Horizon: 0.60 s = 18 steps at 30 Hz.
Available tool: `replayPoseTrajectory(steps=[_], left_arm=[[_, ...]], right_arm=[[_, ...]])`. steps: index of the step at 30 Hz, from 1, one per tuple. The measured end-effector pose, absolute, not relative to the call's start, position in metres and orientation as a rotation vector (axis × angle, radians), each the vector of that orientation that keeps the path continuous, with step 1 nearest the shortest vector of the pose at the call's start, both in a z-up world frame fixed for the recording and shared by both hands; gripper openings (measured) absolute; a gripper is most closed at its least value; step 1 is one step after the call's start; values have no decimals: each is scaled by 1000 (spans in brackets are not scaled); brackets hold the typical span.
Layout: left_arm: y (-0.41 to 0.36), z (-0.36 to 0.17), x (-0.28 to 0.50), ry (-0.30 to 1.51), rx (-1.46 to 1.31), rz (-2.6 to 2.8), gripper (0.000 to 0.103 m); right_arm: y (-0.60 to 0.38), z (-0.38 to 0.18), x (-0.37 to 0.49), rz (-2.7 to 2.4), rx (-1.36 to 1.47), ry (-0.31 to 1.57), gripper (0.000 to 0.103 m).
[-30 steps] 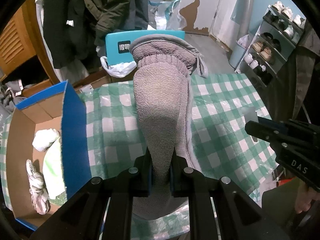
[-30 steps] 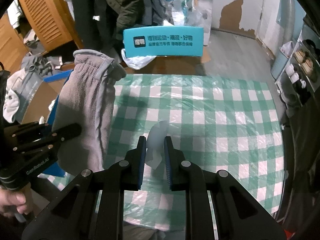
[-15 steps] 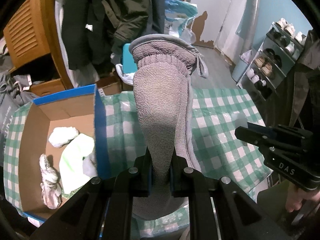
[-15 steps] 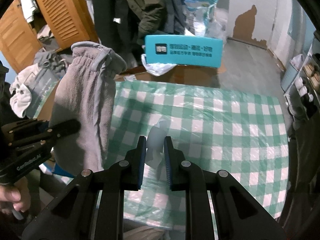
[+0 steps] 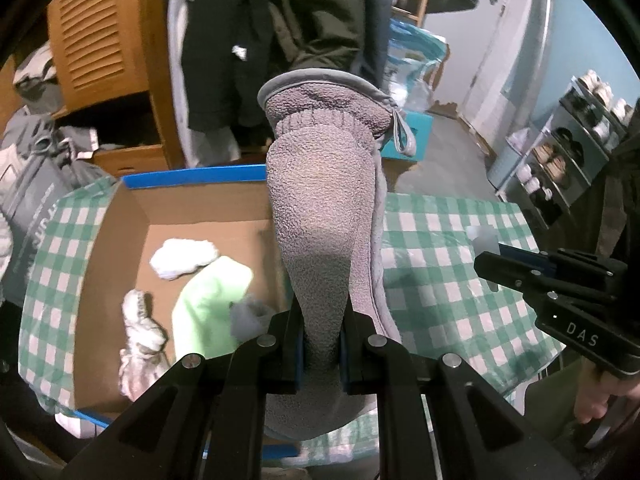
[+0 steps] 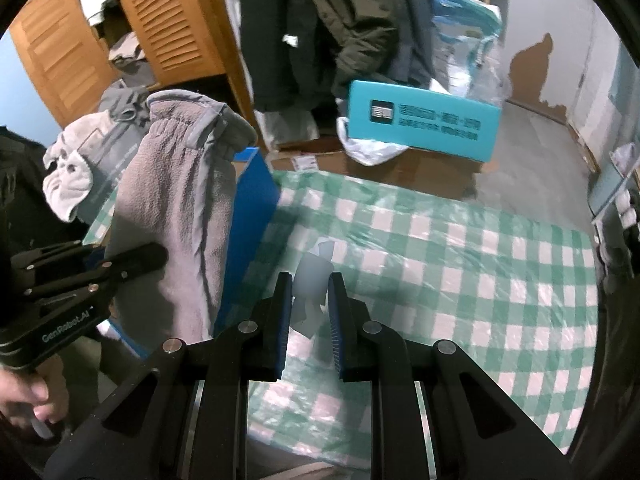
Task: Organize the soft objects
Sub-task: 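Carry the towel over the box and open left gripper while right gripper releases the white piece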
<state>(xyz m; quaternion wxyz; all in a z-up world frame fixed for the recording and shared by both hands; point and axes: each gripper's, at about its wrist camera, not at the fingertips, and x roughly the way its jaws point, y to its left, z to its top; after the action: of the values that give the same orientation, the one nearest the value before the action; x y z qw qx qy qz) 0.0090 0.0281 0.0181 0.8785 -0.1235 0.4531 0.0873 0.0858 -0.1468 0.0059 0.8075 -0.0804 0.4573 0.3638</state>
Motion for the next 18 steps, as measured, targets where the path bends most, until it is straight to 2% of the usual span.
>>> replayPoseTrajectory(steps=[18], left_arm=[[107, 14, -28, 916, -331, 304, 13]], right_arm=[[-48, 5, 65, 915, -246, 992, 16]])
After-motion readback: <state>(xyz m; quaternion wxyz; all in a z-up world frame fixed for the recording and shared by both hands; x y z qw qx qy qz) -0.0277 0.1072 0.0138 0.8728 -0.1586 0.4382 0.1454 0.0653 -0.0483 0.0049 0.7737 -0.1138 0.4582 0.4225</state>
